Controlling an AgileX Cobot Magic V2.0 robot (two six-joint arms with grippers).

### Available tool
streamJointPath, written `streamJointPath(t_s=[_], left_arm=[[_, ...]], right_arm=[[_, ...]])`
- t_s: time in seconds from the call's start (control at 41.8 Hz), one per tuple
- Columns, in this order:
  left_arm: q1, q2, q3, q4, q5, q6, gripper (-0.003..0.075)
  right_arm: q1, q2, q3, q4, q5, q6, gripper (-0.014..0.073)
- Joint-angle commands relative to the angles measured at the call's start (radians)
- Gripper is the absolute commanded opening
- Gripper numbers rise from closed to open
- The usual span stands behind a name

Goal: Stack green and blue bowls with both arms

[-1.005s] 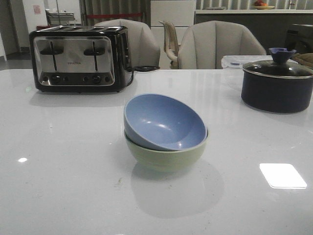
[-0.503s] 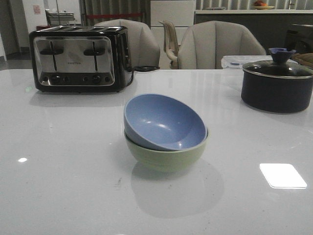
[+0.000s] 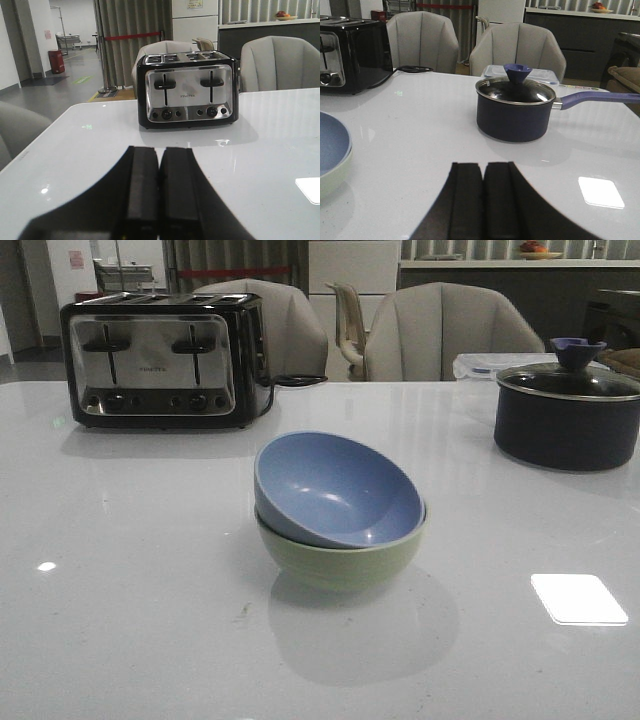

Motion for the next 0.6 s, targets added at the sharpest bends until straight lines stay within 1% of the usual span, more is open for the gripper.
streamJointPath(t_s=[0.0, 0.048, 0.12, 0.287, 0.574], left_arm=[[0.001, -0.021, 0.022, -0.001, -0.089, -0.008, 0.0101], [0.001, -0.021, 0.022, -0.001, -0.089, -0.008, 0.0101], [0.001, -0.021, 0.022, -0.001, -0.089, -0.008, 0.0101], [0.001, -0.021, 0.022, -0.001, -0.089, -0.008, 0.0101], [0.001, -0.021, 0.022, -0.001, -0.089, -0.008, 0.0101]], right_arm=[[-0.011, -0.020, -0.001, -0.061, -0.123, 0.070, 0.0043], [-0.012, -0.020, -0.001, -0.083, -0.135, 0.115, 0.0043], [-0.017, -0.020, -0.001, -0.094, -0.135, 0.145, 0.0043], [-0.038, -0.020, -0.001, -0.119, -0.134, 0.145, 0.0043], [-0.038, -0.020, -0.001, -0.119, -0.134, 0.145, 0.0043]])
